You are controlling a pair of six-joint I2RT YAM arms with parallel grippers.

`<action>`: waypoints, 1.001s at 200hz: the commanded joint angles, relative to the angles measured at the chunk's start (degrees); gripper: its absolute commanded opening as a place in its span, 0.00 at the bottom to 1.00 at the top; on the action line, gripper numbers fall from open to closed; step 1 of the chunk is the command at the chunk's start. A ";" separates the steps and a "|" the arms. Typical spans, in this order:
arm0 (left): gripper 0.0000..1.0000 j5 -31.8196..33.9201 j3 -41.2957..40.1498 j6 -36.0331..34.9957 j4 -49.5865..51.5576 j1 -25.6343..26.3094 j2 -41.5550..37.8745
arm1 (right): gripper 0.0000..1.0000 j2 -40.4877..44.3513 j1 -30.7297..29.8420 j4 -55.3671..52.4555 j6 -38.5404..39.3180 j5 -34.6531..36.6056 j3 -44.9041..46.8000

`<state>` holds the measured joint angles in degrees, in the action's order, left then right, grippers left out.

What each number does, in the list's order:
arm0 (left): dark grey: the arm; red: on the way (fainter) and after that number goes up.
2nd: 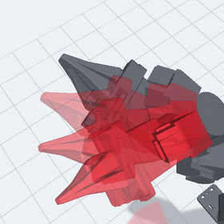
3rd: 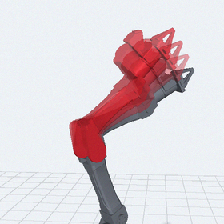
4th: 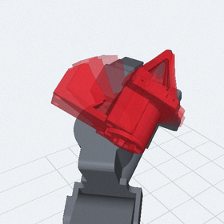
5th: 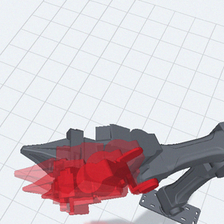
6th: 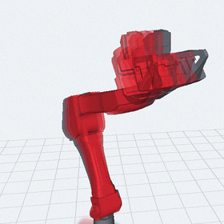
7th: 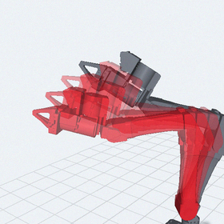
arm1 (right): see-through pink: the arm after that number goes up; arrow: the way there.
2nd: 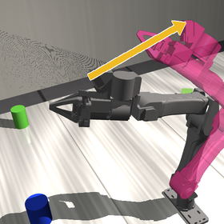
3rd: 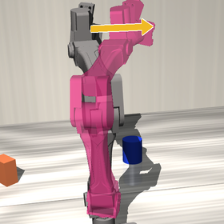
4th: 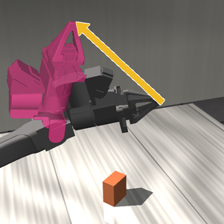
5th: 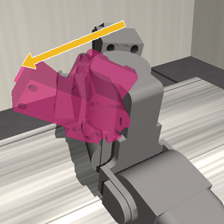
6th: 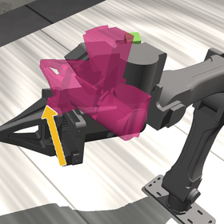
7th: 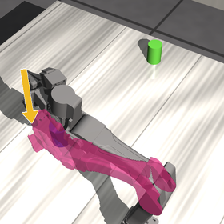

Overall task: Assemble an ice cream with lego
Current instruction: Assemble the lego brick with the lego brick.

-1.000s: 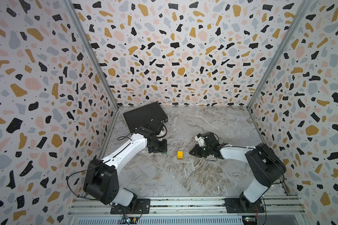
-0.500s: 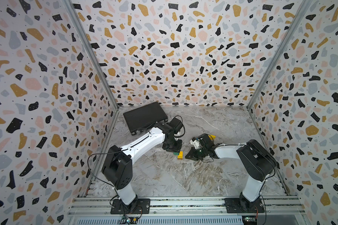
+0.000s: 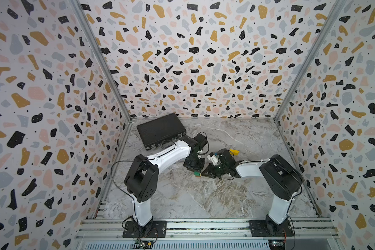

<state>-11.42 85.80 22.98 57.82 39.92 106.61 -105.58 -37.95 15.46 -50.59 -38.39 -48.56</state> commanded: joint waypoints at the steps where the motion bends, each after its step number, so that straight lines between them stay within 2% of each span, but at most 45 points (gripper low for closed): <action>1: 0.04 2.15 3.18 -1.92 3.06 0.66 1.36 | 0.10 0.74 -0.28 -0.15 0.14 0.05 -0.84; 32: 0.05 4.35 3.13 -2.24 4.00 0.69 2.09 | 0.10 1.69 -0.28 -1.27 1.00 0.86 -0.76; 122: 0.05 2.18 5.03 -0.07 5.45 1.02 5.99 | 0.10 2.95 -0.28 -0.40 1.28 0.78 -0.18; 200: 0.05 4.83 6.99 -2.04 10.22 1.12 10.14 | 0.10 4.74 -0.28 -0.67 2.13 1.54 0.39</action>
<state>-8.67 93.12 22.11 64.34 40.62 113.03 -103.96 -37.95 15.00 -49.80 -37.71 -48.38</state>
